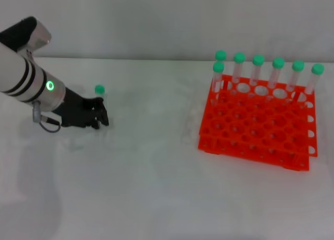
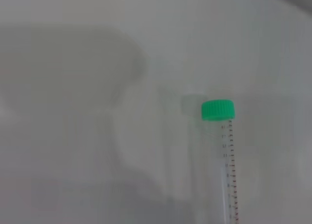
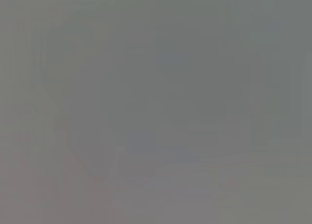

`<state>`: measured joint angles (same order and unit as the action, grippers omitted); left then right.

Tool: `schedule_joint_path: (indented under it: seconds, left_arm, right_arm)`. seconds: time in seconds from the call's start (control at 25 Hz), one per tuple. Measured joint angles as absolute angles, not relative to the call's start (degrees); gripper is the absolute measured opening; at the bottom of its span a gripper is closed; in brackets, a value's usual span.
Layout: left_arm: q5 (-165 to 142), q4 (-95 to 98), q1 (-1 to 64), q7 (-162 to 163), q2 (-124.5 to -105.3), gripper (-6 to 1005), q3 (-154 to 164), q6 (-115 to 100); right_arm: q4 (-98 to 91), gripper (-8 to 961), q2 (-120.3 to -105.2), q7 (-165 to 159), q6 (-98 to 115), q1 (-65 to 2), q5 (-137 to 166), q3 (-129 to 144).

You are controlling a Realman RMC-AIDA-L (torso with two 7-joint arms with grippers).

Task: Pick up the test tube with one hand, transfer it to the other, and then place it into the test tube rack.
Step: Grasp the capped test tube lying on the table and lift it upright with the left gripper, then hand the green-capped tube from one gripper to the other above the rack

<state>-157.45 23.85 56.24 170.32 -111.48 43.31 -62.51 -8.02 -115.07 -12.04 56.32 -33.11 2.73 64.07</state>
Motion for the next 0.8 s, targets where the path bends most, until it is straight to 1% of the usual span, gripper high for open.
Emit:
schedule_joint_path:
  seconds: [0.36,0.4,0.44,0.48,0.52,0.56,0.68,0.8]
  left_arm:
    - [-147.5,25.7,55.2,160.0,-112.05,191,43.2,-54.4]
    - [-142.7,26.4,54.3,155.6,-112.56,191,43.2,-51.0]
    - [-134.2,27.2,53.0,148.2,-113.49,191,43.2,-45.7]
    - [-132.0,27.3,52.7,146.6,-113.73,191,43.2,-44.6]
    - [-121.3,27.7,51.3,136.8,-114.92,191,43.2,-40.3]
    - [-121.3,27.7,51.3,136.8,-114.92,191,43.2,-40.3]
    - [-102.7,27.8,49.2,117.3,-117.31,191,43.3,-36.6]
    - [-87.9,26.7,47.9,102.5,-118.82,191,43.4,-36.0]
  right_arm:
    - [-8.1,843,-115.25,-12.0,56.8,-32.6,2.5,63.4]
    - [-8.1,843,-115.3,-12.0,56.8,-32.6,2.5,62.9]
    - [-8.1,843,-115.35,-12.0,56.8,-32.6,2.5,62.2]
    - [-8.1,843,-115.38,-12.0,56.8,-32.6,2.5,61.6]
    - [-8.1,843,-115.42,-12.0,56.8,-32.6,2.5,60.8]
    - [-8.1,843,-115.42,-12.0,56.8,-32.6,2.5,60.8]
    - [-8.1,844,-115.43,-12.0,56.9,-32.3,2.5,60.4]
    - [-8.1,844,-115.4,-12.4,56.7,-32.2,2.6,60.5]
